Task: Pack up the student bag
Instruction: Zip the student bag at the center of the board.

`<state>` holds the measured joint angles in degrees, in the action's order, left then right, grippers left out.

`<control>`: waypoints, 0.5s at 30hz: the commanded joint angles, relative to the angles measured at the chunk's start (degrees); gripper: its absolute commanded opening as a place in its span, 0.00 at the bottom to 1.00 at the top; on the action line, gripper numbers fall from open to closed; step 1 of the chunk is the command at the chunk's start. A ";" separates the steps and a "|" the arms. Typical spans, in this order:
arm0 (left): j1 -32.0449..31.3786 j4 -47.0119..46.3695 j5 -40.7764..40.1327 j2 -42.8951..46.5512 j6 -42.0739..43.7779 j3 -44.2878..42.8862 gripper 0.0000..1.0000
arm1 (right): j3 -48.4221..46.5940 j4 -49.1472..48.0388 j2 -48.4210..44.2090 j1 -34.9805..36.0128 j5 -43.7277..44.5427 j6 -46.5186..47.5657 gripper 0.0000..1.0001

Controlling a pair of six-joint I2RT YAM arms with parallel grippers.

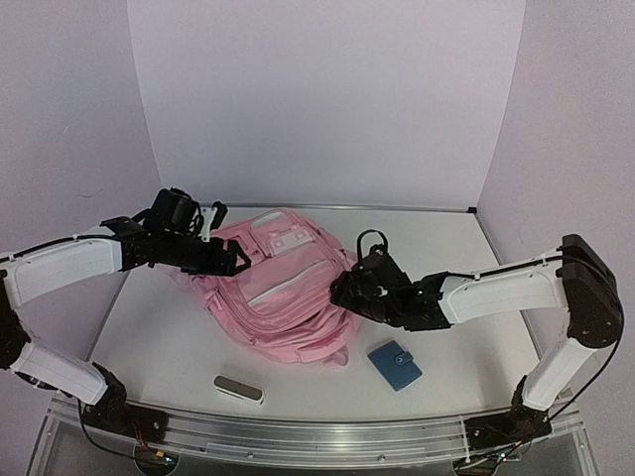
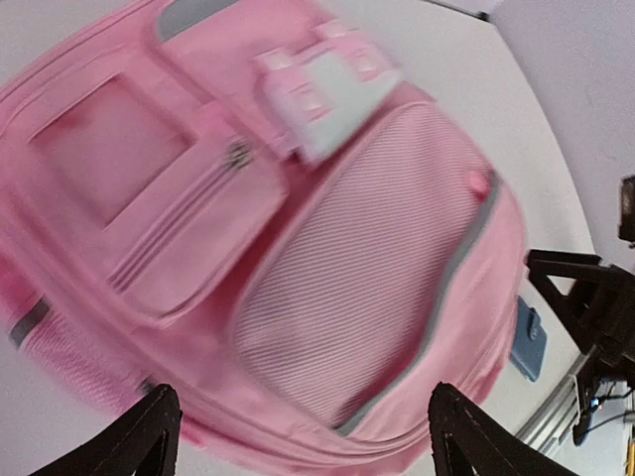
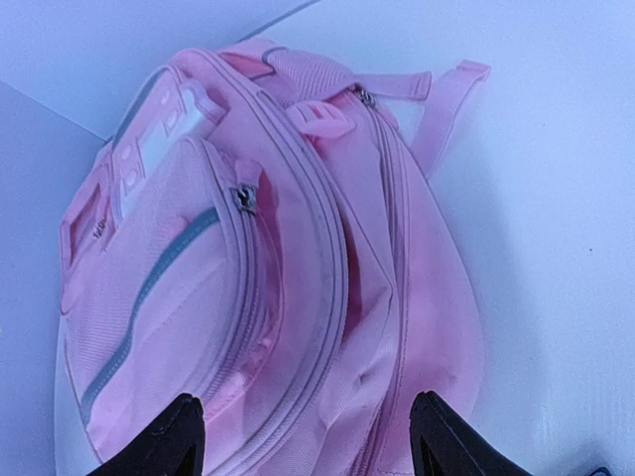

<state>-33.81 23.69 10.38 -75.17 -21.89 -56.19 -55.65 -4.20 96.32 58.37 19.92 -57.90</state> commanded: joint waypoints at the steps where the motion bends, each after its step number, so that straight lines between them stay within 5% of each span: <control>1: 7.92 -2.58 0.00 6.48 -5.39 9.52 0.89 | 0.35 -4.46 1.90 0.02 -4.76 -1.55 0.74; 4: 12.53 -5.62 5.03 8.10 -6.48 14.03 0.88 | 0.45 -6.72 2.95 0.00 -6.33 -3.00 0.75; 10: 16.22 -12.70 12.44 6.82 -7.49 17.55 0.56 | 0.86 -8.66 4.01 -0.03 -8.42 -4.77 0.75; 15: 17.30 -12.69 12.37 4.56 -8.55 18.18 0.49 | 2.97 -9.33 2.50 -0.06 -8.07 -5.99 0.75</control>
<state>-17.46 15.19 20.46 -69.23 -29.02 -38.58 -54.30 -11.01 99.59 58.37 12.10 -62.17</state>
